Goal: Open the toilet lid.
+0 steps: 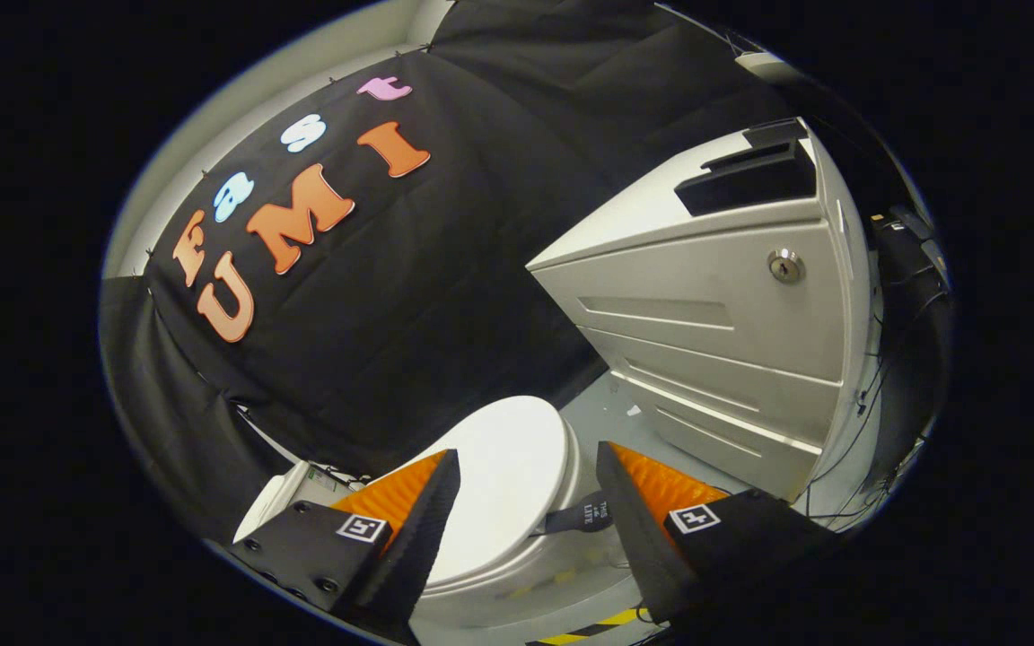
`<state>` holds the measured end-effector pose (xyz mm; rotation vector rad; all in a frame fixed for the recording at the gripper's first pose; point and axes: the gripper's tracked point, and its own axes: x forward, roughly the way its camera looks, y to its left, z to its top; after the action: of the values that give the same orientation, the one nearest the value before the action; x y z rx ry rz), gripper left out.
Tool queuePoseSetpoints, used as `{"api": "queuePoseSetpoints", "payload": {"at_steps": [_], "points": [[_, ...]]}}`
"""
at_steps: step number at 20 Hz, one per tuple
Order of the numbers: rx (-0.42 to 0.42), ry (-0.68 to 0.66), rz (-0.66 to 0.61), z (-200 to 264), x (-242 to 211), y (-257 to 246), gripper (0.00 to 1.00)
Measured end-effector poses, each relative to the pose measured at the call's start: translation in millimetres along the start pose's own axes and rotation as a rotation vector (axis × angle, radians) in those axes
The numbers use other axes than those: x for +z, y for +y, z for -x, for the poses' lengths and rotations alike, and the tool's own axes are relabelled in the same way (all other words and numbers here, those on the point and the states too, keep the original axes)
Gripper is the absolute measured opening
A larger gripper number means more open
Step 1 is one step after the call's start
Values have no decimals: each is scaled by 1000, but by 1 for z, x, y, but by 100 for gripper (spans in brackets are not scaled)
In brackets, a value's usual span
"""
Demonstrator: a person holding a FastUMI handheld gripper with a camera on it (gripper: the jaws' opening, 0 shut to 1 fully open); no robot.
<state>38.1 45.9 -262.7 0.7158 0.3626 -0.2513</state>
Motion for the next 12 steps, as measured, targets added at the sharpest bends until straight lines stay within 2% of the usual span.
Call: {"api": "queuePoseSetpoints", "payload": {"at_steps": [5, 12], "points": [[-43, 110, -143, -3, -34, -18, 99], [-93, 144, -244, -13, -44, -37, 99]]}}
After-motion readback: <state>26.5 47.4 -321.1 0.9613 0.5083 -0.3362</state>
